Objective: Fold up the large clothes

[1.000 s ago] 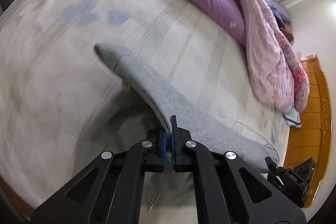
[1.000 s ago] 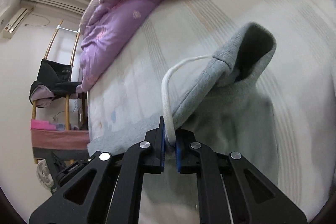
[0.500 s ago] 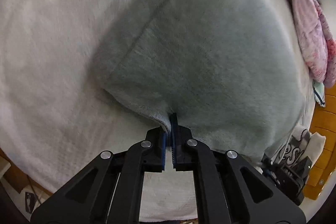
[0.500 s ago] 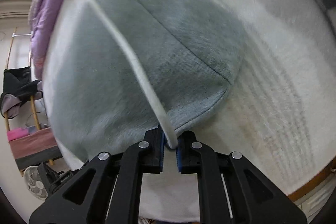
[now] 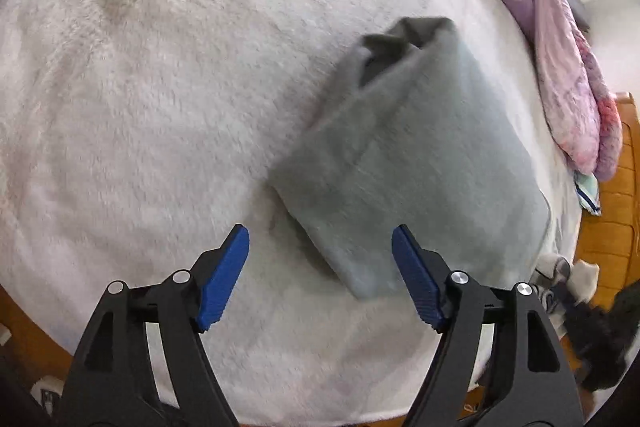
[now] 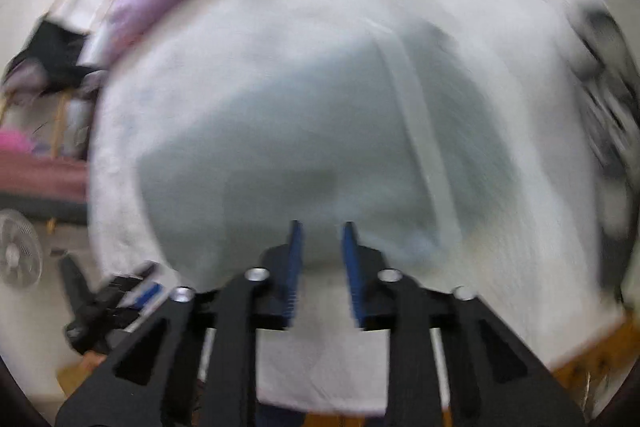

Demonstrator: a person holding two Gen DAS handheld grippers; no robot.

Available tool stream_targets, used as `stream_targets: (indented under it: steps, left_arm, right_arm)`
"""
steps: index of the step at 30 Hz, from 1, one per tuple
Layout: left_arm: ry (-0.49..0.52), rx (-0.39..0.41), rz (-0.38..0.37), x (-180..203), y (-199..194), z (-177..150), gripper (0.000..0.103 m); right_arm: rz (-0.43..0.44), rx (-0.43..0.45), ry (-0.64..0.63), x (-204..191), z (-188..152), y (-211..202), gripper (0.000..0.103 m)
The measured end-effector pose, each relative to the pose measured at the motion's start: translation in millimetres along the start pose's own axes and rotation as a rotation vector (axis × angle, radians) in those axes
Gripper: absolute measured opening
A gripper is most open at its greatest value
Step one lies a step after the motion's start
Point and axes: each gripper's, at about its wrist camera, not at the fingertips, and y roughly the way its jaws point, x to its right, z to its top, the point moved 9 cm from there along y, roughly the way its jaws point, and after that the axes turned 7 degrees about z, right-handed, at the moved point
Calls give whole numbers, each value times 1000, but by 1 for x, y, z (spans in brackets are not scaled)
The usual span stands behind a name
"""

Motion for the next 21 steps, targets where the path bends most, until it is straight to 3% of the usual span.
stream_targets:
  steps: [3,5,9,11,16,21]
  left_arm:
    - [38,33,47,-1,8,12,75]
    - [56,32,53,0,14,16,75]
    - [27,-14,17,2,39,17,77]
    - [24,-15,18,-1,45,17,79]
    - [33,5,1,5,49,14,81]
    - [55,20,-30,5,49,-2,80]
  right_arm:
    - [-20,10,-105,-34,30,41,2]
    - [-69,-29,-156,-39,44,76,2]
    - [-150,-132,-147,-10,46,138,0]
    - [-135,-134,-117,-2,52,155,0]
    - [-119,-133,-101,-3,45,138,0]
    - [-118,-190,-62,-7,-8,103,3]
